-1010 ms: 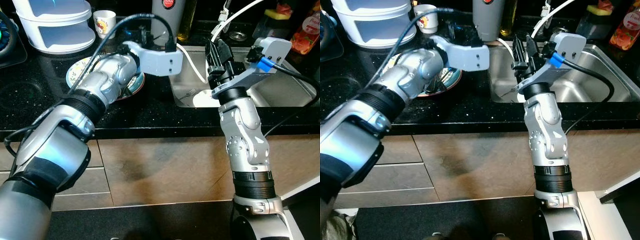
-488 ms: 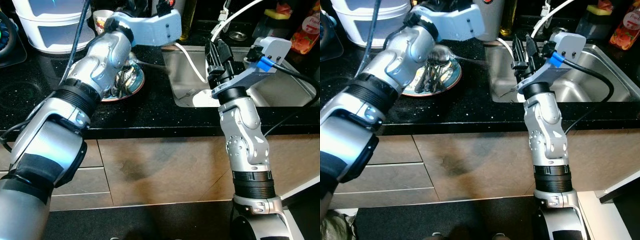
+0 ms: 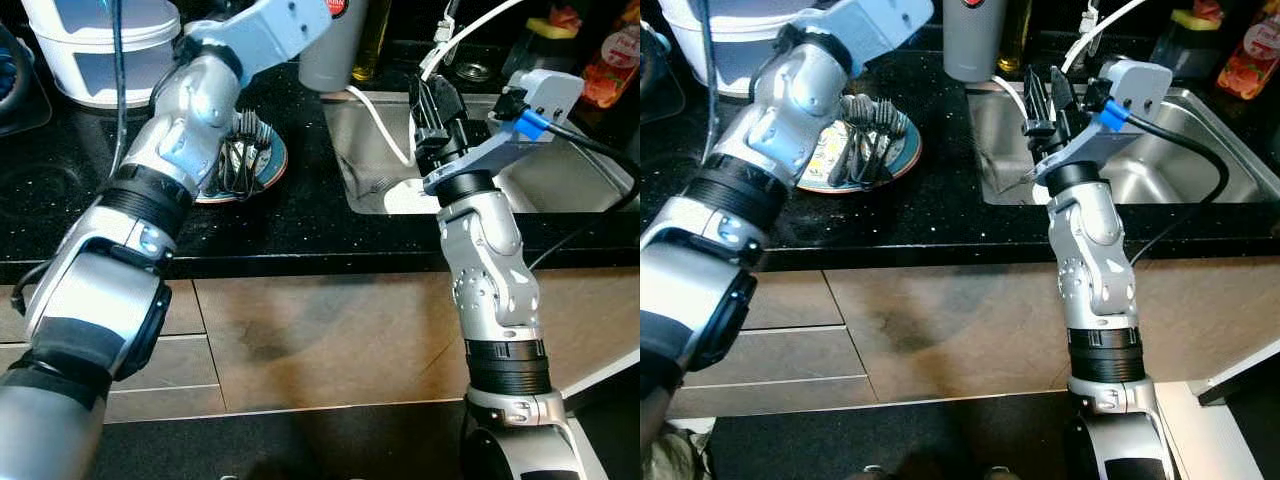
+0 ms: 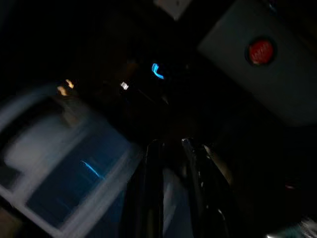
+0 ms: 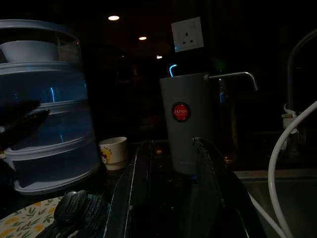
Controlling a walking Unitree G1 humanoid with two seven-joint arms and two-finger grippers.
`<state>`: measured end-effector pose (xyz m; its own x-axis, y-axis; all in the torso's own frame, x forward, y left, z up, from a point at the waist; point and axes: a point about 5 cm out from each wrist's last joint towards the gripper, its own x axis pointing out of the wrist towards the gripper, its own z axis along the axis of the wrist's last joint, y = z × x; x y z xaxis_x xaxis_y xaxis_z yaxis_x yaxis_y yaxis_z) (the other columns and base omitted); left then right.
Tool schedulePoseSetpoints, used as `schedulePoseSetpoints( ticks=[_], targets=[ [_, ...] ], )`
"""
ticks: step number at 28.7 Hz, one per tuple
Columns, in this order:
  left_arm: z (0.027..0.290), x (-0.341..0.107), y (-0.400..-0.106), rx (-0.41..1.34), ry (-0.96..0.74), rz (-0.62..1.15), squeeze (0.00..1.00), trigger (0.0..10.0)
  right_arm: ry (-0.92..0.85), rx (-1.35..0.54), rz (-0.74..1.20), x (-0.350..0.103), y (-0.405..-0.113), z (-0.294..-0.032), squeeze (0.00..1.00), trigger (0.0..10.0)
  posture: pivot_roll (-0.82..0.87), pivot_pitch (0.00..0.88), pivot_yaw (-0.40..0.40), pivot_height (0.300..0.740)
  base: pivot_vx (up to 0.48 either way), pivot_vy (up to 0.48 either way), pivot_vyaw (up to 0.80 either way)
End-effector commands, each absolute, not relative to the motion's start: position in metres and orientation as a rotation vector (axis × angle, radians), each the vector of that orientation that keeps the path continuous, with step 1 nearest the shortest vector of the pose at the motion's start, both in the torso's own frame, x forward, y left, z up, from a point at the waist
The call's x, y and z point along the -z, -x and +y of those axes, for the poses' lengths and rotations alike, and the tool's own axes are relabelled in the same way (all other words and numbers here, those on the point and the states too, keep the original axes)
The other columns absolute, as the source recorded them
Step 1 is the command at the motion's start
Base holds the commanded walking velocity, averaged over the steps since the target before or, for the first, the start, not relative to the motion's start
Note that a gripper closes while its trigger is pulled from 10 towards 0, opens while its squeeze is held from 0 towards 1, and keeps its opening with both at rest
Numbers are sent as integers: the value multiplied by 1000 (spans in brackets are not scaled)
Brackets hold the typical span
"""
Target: Kitchen organization
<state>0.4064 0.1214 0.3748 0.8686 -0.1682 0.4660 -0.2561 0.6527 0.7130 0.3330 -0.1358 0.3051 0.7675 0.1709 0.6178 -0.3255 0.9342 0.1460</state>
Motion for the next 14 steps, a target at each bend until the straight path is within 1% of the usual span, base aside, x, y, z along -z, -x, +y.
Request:
schedulePoseSetpoints(
  ticks=[1,2,3,4,5,8,9,11,12,14],
  targets=[
    [146,-365,-410,-82,-694,-417,0,10000,-255,-268,-649,-307,-332,-138,0,10000,158,86,-58,740,0,0,0],
    [154,-363,-411,-100,-650,-393,0,10000,-255,-268,-649,-307,-332,-138,0,10000,161,85,-61,740,0,0,0],
    [154,-363,-411,-100,-650,-393,0,10000,-255,-268,-649,-307,-332,-138,0,10000,161,85,-61,740,0,0,0],
    [162,-359,-411,-114,-587,-360,0,10000,-255,-269,-647,-307,-332,-138,0,10000,161,85,-61,740,0,0,0],
    [162,-359,-411,-114,-587,-360,0,10000,-255,-269,-647,-307,-332,-138,0,10000,161,85,-61,740,0,0,0],
    [182,-343,-412,-116,-372,-221,0,10000,-254,-274,-645,-307,-332,-137,0,10000,165,87,-62,740,0,0,0],
    [182,-343,-412,-116,-372,-221,0,10000,-254,-274,-645,-307,-332,-137,0,10000,165,87,-62,740,0,0,0],
    [186,-323,-412,-62,-304,-106,0,10000,-254,-274,-643,-306,-332,-137,0,10000,168,95,-59,740,0,0,0],
    [186,-323,-412,-62,-304,-106,0,10000,-254,-274,-643,-306,-332,-137,0,10000,168,95,-59,740,0,0,0],
    [184,-308,-411,-16,-286,-27,0,10000,-256,-273,-639,-305,-332,-137,0,10000,168,95,-59,740,0,0,0]
  ],
)
